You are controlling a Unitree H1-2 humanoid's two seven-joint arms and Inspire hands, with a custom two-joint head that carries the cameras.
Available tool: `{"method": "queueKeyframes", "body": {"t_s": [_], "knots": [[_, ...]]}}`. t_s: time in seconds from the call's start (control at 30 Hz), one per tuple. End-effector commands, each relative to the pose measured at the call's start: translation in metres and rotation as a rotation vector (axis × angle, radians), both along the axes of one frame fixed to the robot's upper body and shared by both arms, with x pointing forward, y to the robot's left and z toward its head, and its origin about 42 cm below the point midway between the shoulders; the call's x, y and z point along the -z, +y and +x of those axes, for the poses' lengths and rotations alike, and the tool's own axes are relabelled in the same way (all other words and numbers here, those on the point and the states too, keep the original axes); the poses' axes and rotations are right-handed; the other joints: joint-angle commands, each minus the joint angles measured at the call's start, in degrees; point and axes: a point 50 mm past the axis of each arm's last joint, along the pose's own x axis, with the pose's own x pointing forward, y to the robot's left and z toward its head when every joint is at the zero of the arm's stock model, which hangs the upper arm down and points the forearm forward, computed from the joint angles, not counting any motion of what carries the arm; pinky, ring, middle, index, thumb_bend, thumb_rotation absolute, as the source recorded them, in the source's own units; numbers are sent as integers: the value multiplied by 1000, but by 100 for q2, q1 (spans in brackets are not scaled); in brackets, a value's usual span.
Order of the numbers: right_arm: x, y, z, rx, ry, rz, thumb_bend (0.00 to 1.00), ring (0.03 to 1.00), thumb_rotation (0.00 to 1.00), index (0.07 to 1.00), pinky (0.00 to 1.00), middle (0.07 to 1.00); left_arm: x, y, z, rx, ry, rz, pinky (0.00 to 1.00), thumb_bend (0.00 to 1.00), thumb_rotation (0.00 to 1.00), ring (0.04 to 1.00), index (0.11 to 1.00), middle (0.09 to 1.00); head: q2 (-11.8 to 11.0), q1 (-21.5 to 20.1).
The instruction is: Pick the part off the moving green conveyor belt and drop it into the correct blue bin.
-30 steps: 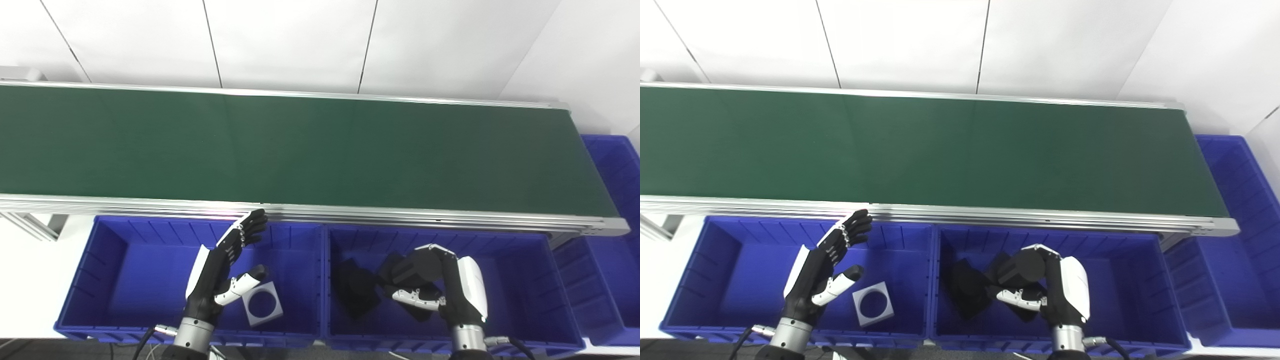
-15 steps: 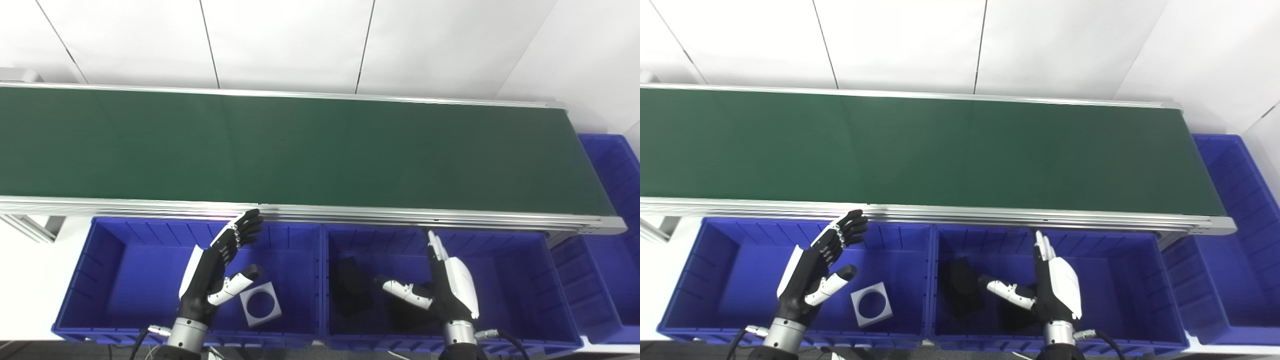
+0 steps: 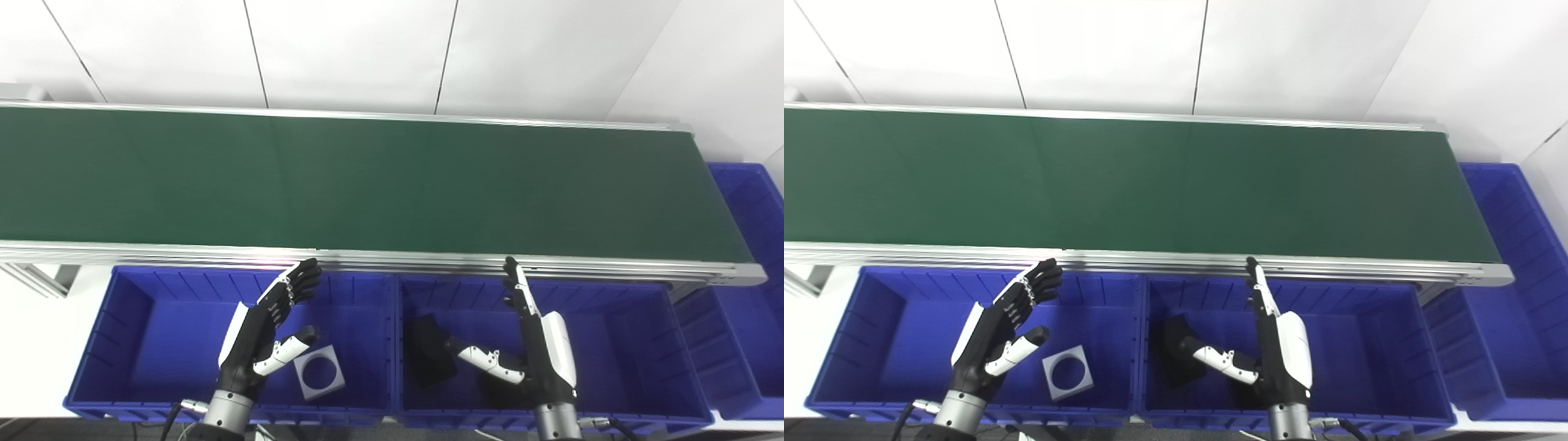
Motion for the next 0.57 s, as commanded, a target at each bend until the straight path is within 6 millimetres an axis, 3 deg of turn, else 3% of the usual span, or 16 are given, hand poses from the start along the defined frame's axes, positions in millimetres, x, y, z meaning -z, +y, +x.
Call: {"method": "queueKeyframes", "body": {"t_s": [0.0, 0.23, 0.53], "knots": [[-10, 4, 0, -44, -61, 64, 869, 877, 471, 935, 798, 908, -7, -1, 1, 14, -50, -8, 814, 696, 657, 842, 853, 856, -17, 51], [-11, 12, -6, -66, -20, 79, 892, 861, 556, 915, 776, 895, -5, -1, 0, 6, -46, 1, 811, 700, 658, 837, 847, 851, -85, 201], [-2, 12, -8, -59, -9, 109, 843, 862, 537, 930, 762, 905, -3, 1, 0, 10, -39, 19, 798, 712, 679, 833, 848, 850, -252, 333]]}}
